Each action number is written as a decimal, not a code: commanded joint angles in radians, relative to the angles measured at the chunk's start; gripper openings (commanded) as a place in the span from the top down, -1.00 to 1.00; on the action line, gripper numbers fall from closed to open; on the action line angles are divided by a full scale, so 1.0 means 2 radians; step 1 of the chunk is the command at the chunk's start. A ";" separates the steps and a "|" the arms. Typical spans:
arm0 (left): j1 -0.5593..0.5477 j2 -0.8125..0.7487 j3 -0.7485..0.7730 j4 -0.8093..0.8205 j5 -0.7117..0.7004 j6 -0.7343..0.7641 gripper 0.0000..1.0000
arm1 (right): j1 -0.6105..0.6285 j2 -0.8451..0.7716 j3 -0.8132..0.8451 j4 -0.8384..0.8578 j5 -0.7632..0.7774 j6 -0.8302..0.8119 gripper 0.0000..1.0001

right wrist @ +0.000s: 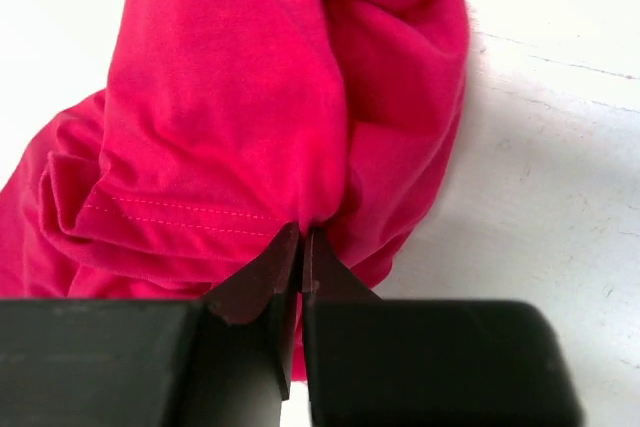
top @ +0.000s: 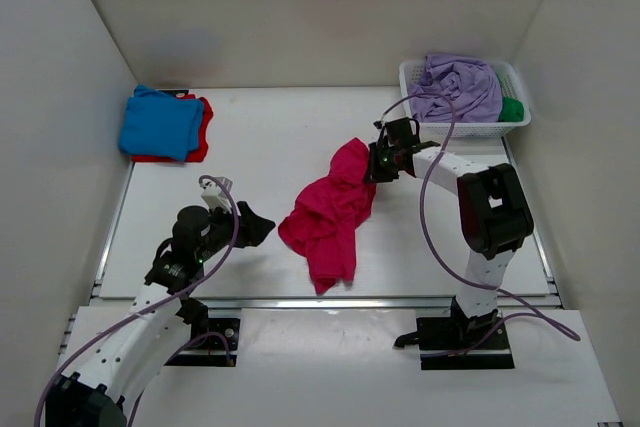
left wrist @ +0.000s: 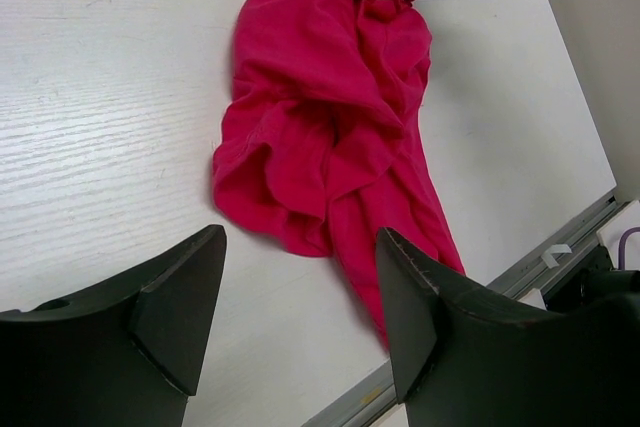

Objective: Fold and stack the t-shirts
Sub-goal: Flatten out the tshirt

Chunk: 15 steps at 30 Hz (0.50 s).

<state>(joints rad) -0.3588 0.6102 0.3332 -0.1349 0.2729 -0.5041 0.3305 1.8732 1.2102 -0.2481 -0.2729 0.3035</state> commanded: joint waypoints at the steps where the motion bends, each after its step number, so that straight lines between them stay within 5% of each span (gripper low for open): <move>1: 0.006 -0.004 -0.007 -0.002 -0.001 0.005 -0.45 | 0.000 -0.035 0.034 -0.009 -0.008 0.000 1.00; 5: 0.000 0.009 -0.016 0.023 -0.006 -0.002 -0.46 | 0.006 -0.105 0.081 -0.037 -0.020 -0.023 1.00; 8: -0.012 0.028 -0.025 0.060 -0.003 -0.015 -0.68 | 0.016 -0.163 0.120 -0.052 -0.012 -0.027 1.00; 11: -0.034 0.044 -0.038 0.093 -0.008 -0.029 -0.45 | 0.032 -0.183 0.150 -0.059 0.013 -0.029 1.00; 15: -0.054 0.052 -0.050 0.113 -0.028 -0.048 -0.43 | 0.043 -0.216 0.160 -0.048 0.031 -0.031 1.00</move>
<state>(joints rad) -0.4469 0.7082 0.2466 0.0120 0.2466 -0.5617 0.4000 1.4731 1.5143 -0.3466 -0.2504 0.2543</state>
